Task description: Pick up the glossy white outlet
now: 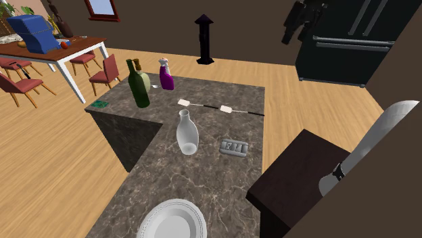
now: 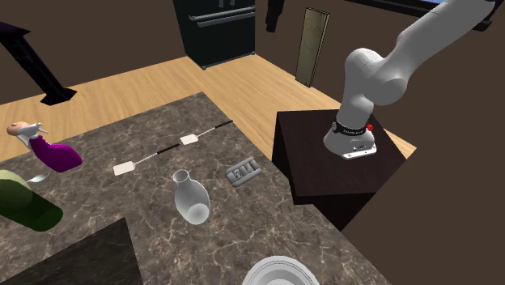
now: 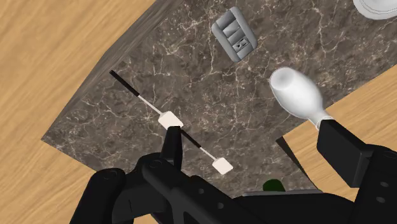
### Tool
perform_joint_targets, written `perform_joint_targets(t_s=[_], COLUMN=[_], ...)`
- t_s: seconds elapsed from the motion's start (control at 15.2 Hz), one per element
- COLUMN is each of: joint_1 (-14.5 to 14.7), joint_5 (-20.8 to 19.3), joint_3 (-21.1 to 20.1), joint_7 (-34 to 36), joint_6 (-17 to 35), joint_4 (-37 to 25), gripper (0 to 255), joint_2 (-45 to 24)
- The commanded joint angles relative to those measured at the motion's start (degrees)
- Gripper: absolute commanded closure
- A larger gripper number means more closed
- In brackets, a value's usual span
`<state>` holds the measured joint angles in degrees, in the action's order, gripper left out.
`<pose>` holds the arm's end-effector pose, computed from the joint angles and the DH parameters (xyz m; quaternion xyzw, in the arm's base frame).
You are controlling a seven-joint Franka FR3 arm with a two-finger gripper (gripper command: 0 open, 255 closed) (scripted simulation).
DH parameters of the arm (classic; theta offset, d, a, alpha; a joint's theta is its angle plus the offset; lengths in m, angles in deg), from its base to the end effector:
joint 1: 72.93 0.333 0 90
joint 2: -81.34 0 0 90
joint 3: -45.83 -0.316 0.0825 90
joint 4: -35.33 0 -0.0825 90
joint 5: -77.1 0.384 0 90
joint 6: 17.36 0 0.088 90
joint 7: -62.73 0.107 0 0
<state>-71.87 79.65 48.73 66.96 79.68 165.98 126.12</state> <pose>0.3201 -0.0122 0.6373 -0.9933 0.0477 -0.0958 0.0427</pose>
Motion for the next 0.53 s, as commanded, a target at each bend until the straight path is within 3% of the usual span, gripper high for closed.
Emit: perform_joint_targets(t_s=[0.0,0.46], joint_1=[0.0,2.42], joint_5=[0.0,4.48], joint_3=[0.0,8.37], joint_7=[0.0,-10.46], joint_6=[0.0,10.83], joint_4=[0.0,8.35], gripper=[0,0], joint_2=[0.0,-5.5])
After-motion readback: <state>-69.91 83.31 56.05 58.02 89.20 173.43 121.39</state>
